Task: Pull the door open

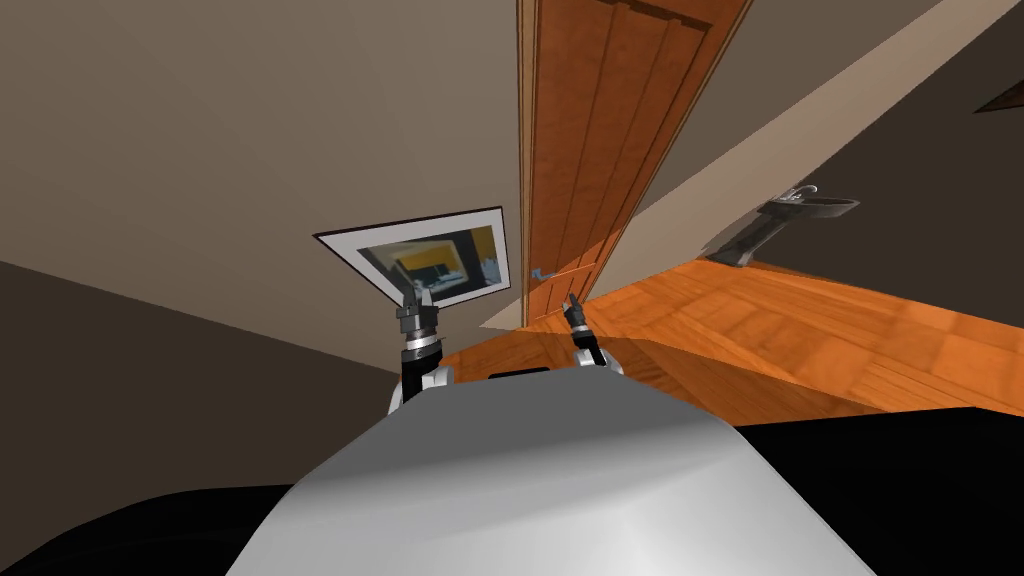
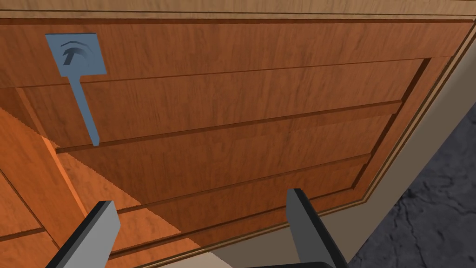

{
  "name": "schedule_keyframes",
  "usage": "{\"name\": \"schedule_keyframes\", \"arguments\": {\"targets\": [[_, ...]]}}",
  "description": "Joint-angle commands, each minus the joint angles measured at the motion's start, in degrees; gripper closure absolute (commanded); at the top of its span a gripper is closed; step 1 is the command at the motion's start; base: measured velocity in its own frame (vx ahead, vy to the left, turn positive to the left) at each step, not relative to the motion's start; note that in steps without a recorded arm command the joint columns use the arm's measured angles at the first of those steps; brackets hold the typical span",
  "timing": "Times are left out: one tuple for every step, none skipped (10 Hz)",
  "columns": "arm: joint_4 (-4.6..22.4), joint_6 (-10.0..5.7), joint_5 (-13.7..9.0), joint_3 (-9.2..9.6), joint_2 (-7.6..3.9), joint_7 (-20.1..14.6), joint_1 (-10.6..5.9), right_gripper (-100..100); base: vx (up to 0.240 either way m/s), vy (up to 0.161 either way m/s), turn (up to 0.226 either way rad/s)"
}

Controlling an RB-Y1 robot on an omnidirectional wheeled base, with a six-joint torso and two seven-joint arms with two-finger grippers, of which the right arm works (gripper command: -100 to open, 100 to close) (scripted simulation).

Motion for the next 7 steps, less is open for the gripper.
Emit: {"name": "schedule_keyframes", "arguments": {"targets": [[2.9,-0.73,-0.2,0.06,-0.69,-1.0,-0.64,-100,0.074,-0.064,0.205],[3.8,-0.73,-0.2,0.06,-0.69,-1.0,-0.64,-100,0.054,-0.044,0.082],[6.0,-1.21,-0.3,0.07,-1.10,-1.6,-1.34,-100,0.052,-0.034,0.112],[7.7,-1.69,-0.4,0.08,-1.50,-2.1,-2.03,-100,0.065,-0.050,0.197],[9.9,-2.17,-0.6,0.10,-1.90,-2.7,-2.73,-100,0.072,-0.053,0.252],[11.9,-2.62,-0.7,0.11,-2.27,-3.2,-3.38,-100,0.080,-0.054,0.180],[12.6,-2.62,-0.7,0.11,-2.27,-3.2,-3.38,-100,0.052,-0.045,0.045]]}}
